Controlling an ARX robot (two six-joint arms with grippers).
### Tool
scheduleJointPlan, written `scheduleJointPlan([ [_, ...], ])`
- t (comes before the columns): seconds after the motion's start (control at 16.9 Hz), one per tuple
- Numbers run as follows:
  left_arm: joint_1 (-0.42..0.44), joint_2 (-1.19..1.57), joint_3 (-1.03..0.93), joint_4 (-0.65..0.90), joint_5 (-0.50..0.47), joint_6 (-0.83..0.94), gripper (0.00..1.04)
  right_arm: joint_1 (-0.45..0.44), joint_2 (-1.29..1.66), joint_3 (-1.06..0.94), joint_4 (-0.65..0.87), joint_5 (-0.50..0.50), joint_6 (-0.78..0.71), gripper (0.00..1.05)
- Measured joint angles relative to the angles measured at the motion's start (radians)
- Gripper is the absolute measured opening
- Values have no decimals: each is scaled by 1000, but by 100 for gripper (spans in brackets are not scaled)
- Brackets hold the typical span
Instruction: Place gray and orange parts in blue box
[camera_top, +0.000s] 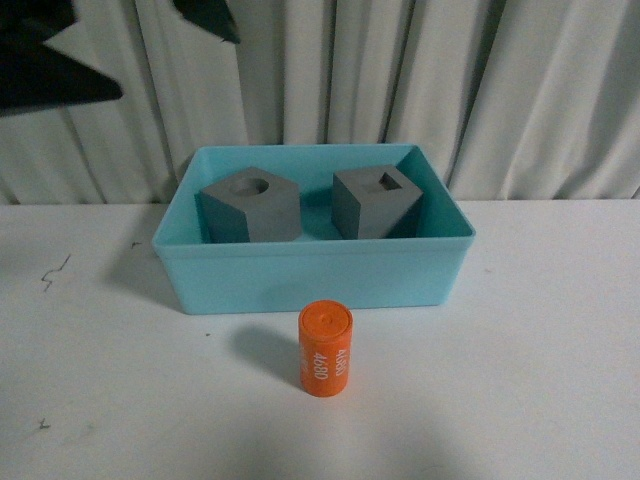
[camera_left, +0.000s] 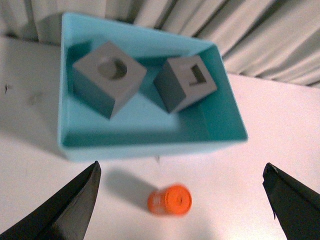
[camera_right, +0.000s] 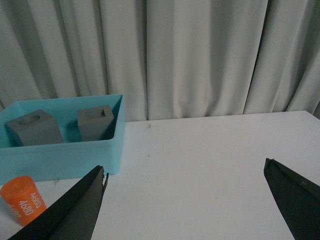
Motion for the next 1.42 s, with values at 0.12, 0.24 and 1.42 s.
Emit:
scheduleJointPlan([
  [0.12,71,-195,-216,-60,-11,-33,98,0,0,0,0,0,0,98],
  [0.24,200,-367,-496,76,-110,-19,93,0,0,0,0,1,0,98],
  [1.42,334,-998,-935,460,-18,429,2,0,0,0,0,0,0,98],
])
